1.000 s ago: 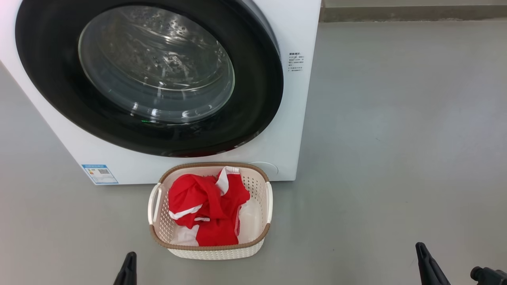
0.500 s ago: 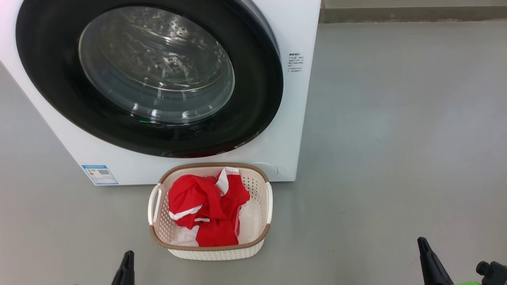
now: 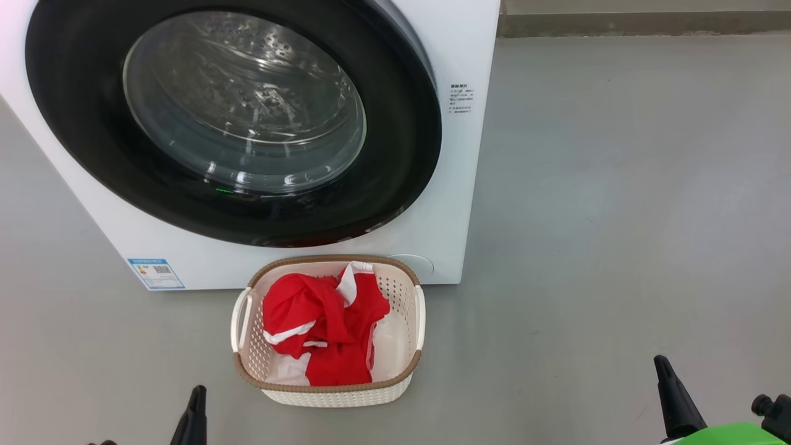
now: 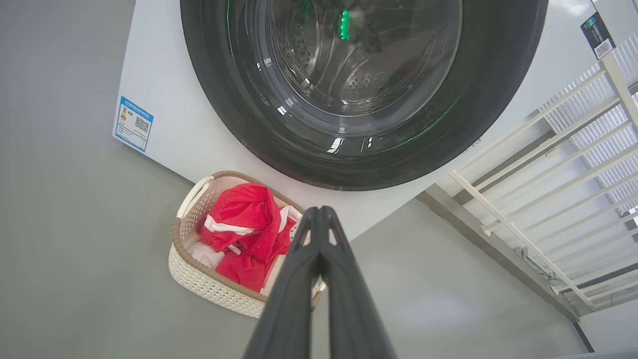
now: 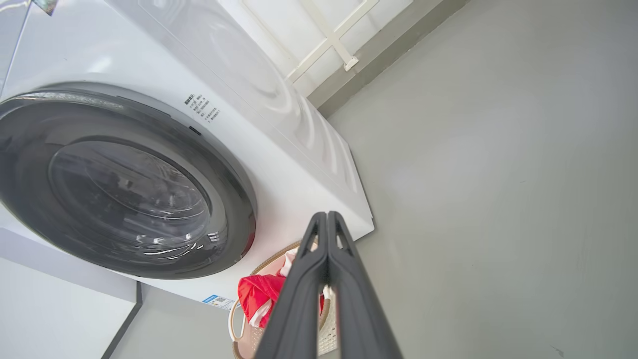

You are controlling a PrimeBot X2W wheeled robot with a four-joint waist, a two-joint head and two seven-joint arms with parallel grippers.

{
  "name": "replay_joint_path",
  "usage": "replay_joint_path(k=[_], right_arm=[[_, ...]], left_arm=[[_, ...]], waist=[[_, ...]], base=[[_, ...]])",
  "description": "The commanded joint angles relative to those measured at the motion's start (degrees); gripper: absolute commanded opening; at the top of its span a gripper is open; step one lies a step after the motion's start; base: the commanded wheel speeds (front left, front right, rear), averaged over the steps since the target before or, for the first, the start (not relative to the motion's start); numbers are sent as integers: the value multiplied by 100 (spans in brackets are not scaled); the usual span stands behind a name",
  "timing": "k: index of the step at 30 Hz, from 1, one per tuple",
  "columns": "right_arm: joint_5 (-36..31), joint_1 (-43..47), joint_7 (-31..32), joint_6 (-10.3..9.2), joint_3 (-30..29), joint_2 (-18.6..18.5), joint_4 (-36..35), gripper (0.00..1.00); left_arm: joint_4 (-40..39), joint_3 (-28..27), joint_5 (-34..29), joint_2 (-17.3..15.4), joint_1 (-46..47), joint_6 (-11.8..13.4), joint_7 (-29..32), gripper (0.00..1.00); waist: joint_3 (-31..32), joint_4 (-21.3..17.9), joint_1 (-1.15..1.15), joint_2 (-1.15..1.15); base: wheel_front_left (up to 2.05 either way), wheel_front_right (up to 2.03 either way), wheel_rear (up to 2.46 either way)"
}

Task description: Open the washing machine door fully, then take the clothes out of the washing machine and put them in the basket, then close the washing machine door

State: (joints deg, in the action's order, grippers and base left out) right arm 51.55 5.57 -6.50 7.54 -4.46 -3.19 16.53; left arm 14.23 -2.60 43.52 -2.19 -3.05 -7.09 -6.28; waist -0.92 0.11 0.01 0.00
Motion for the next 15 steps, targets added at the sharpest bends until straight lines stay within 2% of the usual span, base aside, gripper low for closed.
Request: replay_joint_path(k=[1,15], right_arm=[[163,-250,29,-2,14,-52,-160,0],[897,-424,265,-3,-25,-39,-177,0]], left_arm=[[-112,-127,156,-48,260,-16,29,0],[-95,-178,1039,-52,384,-20,265,0]], waist=[[1,0,0,0],[15,-2,0,0]], base=[[0,0,0],[0,0,0]])
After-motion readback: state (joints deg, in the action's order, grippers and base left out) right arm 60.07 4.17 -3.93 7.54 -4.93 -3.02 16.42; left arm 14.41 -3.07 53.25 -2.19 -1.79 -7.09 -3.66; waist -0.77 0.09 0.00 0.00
